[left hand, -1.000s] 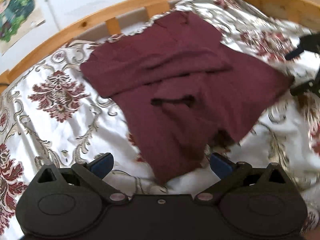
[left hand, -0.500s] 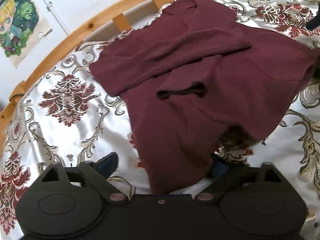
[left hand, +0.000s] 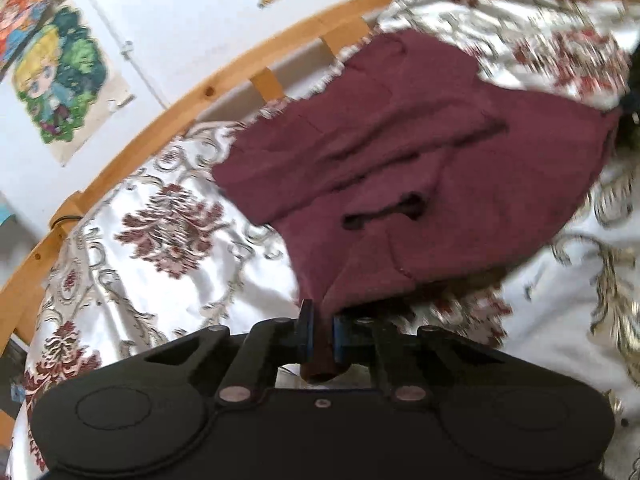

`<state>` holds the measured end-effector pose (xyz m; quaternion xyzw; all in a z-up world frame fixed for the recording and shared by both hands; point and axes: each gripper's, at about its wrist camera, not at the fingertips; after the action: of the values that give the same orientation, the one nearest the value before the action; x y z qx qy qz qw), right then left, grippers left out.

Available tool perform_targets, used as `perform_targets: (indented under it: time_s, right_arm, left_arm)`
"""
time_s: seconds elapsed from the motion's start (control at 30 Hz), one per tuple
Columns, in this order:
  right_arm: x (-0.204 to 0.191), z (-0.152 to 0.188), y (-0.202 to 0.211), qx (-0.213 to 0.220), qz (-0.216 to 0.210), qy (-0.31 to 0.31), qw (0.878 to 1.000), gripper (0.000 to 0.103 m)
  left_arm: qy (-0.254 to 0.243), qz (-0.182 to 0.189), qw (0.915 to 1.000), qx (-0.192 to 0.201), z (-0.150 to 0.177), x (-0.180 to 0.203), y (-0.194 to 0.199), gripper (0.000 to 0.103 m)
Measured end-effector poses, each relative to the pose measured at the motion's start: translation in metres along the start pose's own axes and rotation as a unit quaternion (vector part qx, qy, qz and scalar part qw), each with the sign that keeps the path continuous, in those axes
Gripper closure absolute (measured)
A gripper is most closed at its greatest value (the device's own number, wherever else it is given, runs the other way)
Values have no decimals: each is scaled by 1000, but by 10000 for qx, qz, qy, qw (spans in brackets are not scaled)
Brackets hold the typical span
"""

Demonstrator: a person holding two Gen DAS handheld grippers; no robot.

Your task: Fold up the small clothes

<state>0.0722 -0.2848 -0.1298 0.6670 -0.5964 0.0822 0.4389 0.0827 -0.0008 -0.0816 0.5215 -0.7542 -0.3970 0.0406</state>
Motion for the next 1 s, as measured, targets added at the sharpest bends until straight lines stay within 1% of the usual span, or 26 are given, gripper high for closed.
perform_targets:
  time_s: [0.07, 0.17, 0.2, 0.3, 0.37, 0.47, 0.53, 0.6, 0.63, 0.7, 0.77, 0.8, 0.9, 1.0]
  right_arm:
    - [11, -5, 9, -16, 23, -193, 9998, 96]
    - [31, -13, 35, 110, 64, -531, 9985, 96]
    - [36, -16, 46, 163, 66, -614, 9980, 96]
    - [50, -21, 83, 377, 51, -788, 9962, 97]
    - [53, -20, 114, 486, 9, -735, 9961, 97]
    - [53, -13, 161, 504, -376, -689, 9956, 97]
    - [50, -7, 189, 465, -563, -641, 9953, 97]
    - [51, -5, 214, 424, -732, -711, 9939, 97]
    - [52, -5, 223, 451, -738, -724, 9936, 97]
    - [54, -9, 234, 559, -618, -738, 9938, 97]
    - [61, -17, 229, 609, -527, -839, 9932, 97]
    - [65, -20, 223, 629, -476, -913, 9927, 97]
    - [79, -32, 195, 791, -96, -1101, 9907, 97]
    - [93, -49, 159, 884, 285, -1395, 9859, 97]
  left_arm:
    - [186, 13, 9996, 189, -5, -10, 13, 95]
    - [442, 139, 9979, 455, -13, -25, 40, 95]
    - [521, 223, 9969, 544, -14, -31, 51, 95]
    - [834, 702, 9916, 698, -11, -52, 85, 95]
    - [926, 1015, 9887, 607, -5, -62, 106, 95]
    - [933, 1472, 9837, 443, 7, -74, 141, 95]
    - [985, 1769, 9788, 302, 13, -79, 163, 95]
    - [978, 1926, 9762, 211, 16, -81, 181, 95]
    - [961, 1954, 9759, 172, 15, -81, 188, 95]
    - [946, 1954, 9760, 162, 8, -82, 195, 95]
    - [956, 1891, 9771, 208, -4, -85, 194, 95]
    - [953, 1820, 9784, 242, -13, -87, 191, 95]
    - [868, 1485, 9845, 349, -48, -94, 175, 95]
    - [847, 1113, 9895, 357, -87, -102, 145, 95]
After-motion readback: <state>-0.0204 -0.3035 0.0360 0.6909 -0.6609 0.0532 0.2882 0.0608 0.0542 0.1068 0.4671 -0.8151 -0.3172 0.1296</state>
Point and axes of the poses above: each gripper's, at about its wrist camera, not at the fingertips, and y roughly against the way its jaws point, x to its right, z to its underside, and after that the axes turned 14 degrees about z, right-handed
